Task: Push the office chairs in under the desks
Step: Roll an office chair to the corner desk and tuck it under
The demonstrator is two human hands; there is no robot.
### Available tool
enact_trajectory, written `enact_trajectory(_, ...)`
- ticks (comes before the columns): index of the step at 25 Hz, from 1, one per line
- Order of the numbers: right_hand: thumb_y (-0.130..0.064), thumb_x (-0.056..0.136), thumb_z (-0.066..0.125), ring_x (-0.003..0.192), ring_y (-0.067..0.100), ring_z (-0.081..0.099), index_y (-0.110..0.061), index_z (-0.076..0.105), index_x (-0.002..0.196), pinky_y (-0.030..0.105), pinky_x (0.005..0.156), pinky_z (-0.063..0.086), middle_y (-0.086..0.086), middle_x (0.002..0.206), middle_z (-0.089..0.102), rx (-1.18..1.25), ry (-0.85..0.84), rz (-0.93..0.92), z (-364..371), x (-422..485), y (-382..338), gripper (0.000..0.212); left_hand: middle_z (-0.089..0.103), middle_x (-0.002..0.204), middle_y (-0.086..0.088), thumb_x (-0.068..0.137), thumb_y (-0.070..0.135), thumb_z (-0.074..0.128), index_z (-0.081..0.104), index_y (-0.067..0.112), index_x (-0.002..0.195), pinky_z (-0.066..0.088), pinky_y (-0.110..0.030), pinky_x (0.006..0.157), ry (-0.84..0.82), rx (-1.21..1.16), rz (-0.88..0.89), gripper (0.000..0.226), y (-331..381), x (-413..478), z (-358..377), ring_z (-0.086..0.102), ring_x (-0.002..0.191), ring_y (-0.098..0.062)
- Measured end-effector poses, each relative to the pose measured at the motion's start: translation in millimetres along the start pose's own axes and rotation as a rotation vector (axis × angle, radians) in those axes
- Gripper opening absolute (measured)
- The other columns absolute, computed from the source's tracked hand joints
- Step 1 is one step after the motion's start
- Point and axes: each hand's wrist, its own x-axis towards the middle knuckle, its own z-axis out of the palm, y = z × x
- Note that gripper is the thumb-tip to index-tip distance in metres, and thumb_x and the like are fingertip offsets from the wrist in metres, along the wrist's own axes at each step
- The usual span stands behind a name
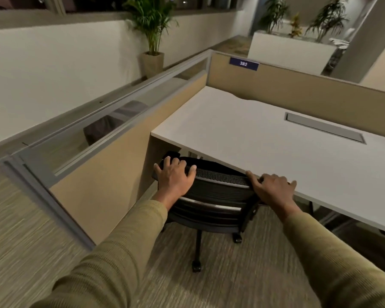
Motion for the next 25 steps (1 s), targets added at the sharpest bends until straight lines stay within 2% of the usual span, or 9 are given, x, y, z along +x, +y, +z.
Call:
enact_trajectory(2, -0.095, 0.077, 0.006, 0.099, 0.027, 0.061, -0.027, 0.058, 0.083, 0.061, 0.102, 0.032, -0.005, 0.088, 0.062, 0.042, -0.024, 0.006, 3.2, -19.8, 15.1, 0.086, 0.058, 0.138, -0.004, 0.103, 0.055, 0.033, 0.063, 0.021, 0.124, 0.023, -0.069, 0.115, -0.011, 0.003, 0.001, 0.050, 2.4, -16.0, 4.5, 0.034, 0.144, -0.029)
enact_trajectory(4, -0.095, 0.078, 0.007, 0.100, 0.026, 0.060, -0.026, 0.060, 0.086, 0.058, 0.100, 0.038, -0.001, 0.096, 0.068, 0.092, 0.000, -0.019, 6.3, -40.6, 20.9, 0.088, 0.058, 0.139, -0.004, 0.103, 0.054, 0.033, 0.063, 0.022, 0.124, 0.024, -0.070, 0.114, -0.002, 0.001, -0.001, 0.049, 1.1, -34.0, 8.0, 0.033, 0.145, -0.028)
enact_trajectory(6, -0.093, 0.081, 0.007, 0.106, 0.028, 0.060, -0.024, 0.063, 0.094, 0.061, 0.101, 0.038, 0.001, 0.103, 0.069, 0.109, 0.022, -0.029, 6.8, -60.1, 24.4, 0.089, 0.058, 0.140, -0.004, 0.103, 0.054, 0.032, 0.063, 0.022, 0.123, 0.024, -0.070, 0.114, -0.003, 0.000, 0.003, 0.049, -2.3, -51.2, 7.2, 0.034, 0.145, -0.028)
enact_trajectory(11, -0.084, 0.089, 0.007, 0.112, 0.028, 0.059, -0.023, 0.064, 0.097, 0.059, 0.103, 0.035, 0.002, 0.108, 0.070, 0.137, 0.054, -0.053, 1.4, -133.1, 55.3, 0.083, 0.064, 0.132, -0.004, 0.103, 0.055, 0.033, 0.067, 0.022, 0.114, 0.009, -0.073, 0.118, 0.040, -0.018, 0.031, 0.049, 7.9, -119.7, 7.2, 0.040, 0.142, -0.029)
enact_trajectory(14, -0.079, 0.092, 0.011, 0.108, 0.027, 0.062, -0.024, 0.064, 0.091, 0.057, 0.106, 0.036, 0.001, 0.102, 0.071, 0.171, 0.122, -0.055, -3.0, -187.3, 76.4, 0.076, 0.069, 0.117, -0.003, 0.102, 0.057, 0.034, 0.070, 0.021, 0.104, 0.017, -0.073, 0.115, 0.111, 0.006, 0.047, 0.051, 20.2, -168.8, 6.4, 0.051, 0.129, -0.027)
enact_trajectory(18, -0.072, 0.097, 0.023, 0.098, 0.026, 0.065, -0.023, 0.069, 0.085, 0.051, 0.103, 0.040, -0.001, 0.091, 0.073, 0.173, 0.271, -0.039, -4.4, -253.7, 87.9, 0.068, 0.070, 0.093, -0.001, 0.097, 0.053, 0.035, 0.069, 0.022, 0.083, 0.034, -0.064, 0.103, 0.335, -0.008, 0.095, 0.049, 19.7, -225.7, 8.0, 0.061, 0.102, -0.026)
enact_trajectory(21, -0.067, 0.099, 0.033, 0.092, 0.026, 0.065, -0.022, 0.068, 0.079, 0.048, 0.097, 0.041, 0.000, 0.085, 0.072, 0.147, 0.344, -0.011, -5.2, -298.1, 97.3, 0.061, 0.069, 0.084, -0.001, 0.095, 0.044, 0.041, 0.068, 0.019, 0.074, 0.036, -0.056, 0.098, 0.463, -0.019, 0.137, 0.043, 25.6, -258.9, 6.3, 0.062, 0.089, -0.028)
enact_trajectory(25, -0.067, 0.098, 0.034, 0.089, 0.026, 0.064, -0.021, 0.068, 0.078, 0.046, 0.089, 0.042, 0.001, 0.084, 0.071, 0.135, 0.368, 0.051, -9.4, -334.2, 106.4, 0.061, 0.067, 0.077, -0.002, 0.092, 0.036, 0.044, 0.067, 0.019, 0.068, 0.038, -0.052, 0.095, 0.556, -0.027, 0.233, 0.038, 32.1, -283.1, -1.6, 0.062, 0.081, -0.029)
